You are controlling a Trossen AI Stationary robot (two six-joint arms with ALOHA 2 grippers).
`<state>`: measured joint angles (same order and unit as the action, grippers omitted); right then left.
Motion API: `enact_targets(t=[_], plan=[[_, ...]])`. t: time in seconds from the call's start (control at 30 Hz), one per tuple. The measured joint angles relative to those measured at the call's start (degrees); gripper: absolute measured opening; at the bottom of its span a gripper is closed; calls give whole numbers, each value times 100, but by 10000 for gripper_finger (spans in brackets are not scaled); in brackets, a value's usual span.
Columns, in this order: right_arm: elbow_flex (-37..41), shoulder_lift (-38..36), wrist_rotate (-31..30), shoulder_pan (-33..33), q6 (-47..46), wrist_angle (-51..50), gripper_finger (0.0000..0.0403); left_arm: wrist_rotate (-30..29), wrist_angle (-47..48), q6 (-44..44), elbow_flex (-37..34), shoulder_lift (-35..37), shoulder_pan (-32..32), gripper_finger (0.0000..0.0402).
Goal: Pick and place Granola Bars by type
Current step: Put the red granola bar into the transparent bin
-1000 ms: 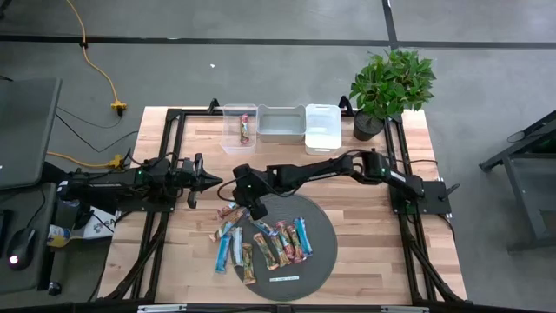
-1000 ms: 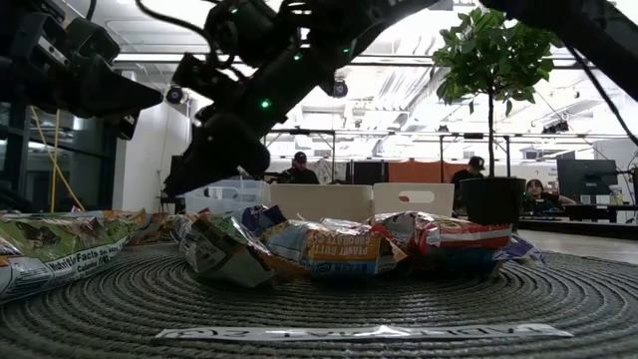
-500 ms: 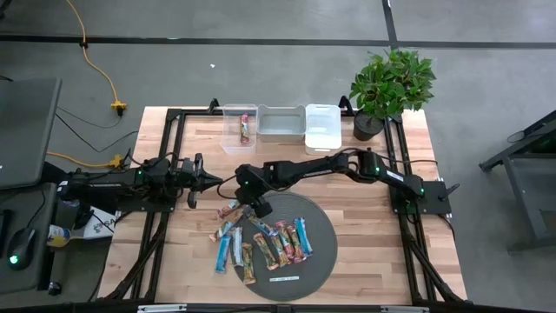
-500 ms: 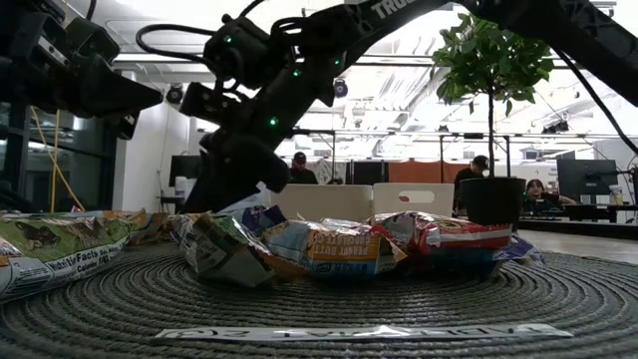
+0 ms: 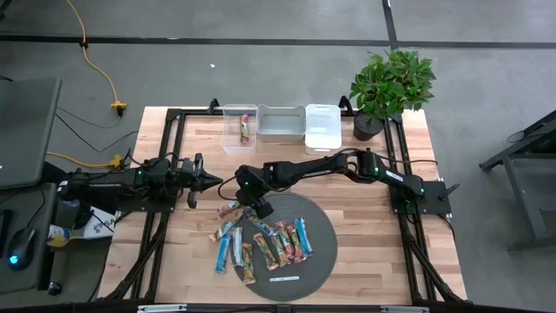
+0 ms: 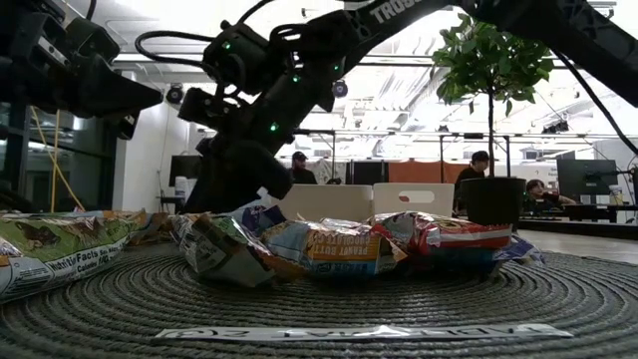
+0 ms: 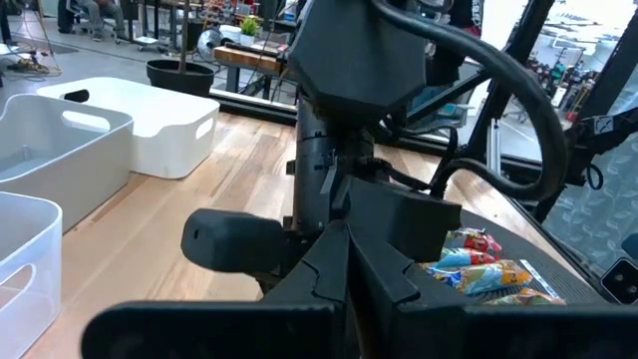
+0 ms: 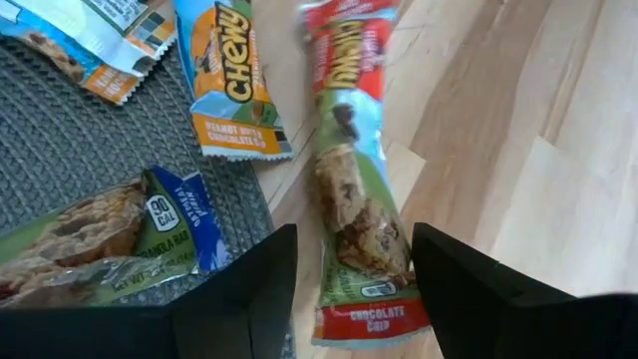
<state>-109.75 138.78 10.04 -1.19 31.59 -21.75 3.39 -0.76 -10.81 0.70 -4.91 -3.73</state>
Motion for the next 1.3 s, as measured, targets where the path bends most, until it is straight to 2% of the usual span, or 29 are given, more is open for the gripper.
enact_targets(t=[0.4, 0.87, 1.3], plan=[[4, 81, -29, 9, -111, 79, 177, 0, 1, 0, -1, 0, 0, 0], [0, 81, 0, 0, -420, 109, 89, -1, 1, 0, 0, 0, 0, 0], [-2, 21, -11, 9, -756, 127, 53, 1, -1, 2, 1, 0, 0, 0]])
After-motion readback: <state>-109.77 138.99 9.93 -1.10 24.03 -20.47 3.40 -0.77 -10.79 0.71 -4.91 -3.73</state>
